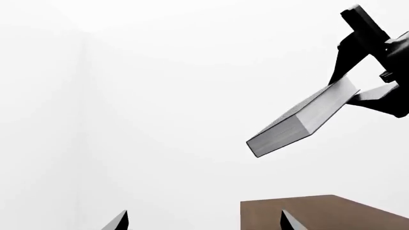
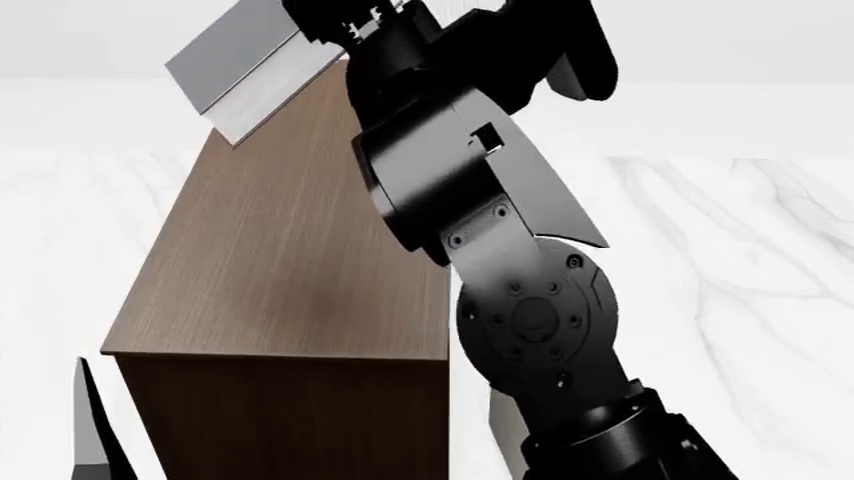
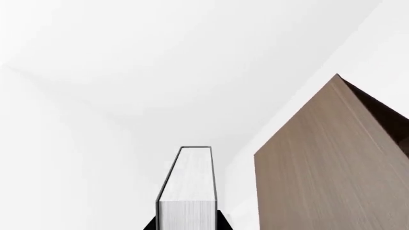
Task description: Pick up the book in the middle and place it on the cabinet shelf.
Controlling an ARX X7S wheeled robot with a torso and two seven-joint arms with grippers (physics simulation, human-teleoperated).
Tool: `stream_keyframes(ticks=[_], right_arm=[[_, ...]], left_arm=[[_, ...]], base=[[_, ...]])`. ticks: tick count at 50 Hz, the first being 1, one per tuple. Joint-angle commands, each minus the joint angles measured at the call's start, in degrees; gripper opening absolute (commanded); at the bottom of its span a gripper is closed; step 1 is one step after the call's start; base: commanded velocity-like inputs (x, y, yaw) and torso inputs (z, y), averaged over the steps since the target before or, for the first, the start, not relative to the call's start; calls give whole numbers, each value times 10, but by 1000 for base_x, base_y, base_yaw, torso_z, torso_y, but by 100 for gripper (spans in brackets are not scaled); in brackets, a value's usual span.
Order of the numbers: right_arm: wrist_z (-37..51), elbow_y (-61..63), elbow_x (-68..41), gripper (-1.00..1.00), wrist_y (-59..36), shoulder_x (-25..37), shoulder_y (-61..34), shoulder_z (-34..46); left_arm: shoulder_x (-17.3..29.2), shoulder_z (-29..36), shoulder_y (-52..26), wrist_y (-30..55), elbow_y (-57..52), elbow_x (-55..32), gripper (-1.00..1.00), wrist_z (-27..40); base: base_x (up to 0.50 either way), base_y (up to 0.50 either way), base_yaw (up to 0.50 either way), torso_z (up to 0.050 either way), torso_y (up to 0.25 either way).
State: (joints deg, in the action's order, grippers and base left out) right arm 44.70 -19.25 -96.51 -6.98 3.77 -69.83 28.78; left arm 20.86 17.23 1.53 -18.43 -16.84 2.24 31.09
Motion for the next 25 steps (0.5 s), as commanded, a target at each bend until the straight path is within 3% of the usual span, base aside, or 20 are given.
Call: stream_keyframes(ticks=[1, 25], right_arm=[[-24, 11, 27, -100, 1, -8, 7, -4], [-19, -4, 13, -100, 5, -2, 17, 25]], left_arm=[[-9, -10, 1, -8, 2, 11, 100, -14], [-7, -6, -2, -9, 10, 8, 100, -11]], base=[[0, 0, 0, 0, 0], [0, 0, 0, 0, 1]])
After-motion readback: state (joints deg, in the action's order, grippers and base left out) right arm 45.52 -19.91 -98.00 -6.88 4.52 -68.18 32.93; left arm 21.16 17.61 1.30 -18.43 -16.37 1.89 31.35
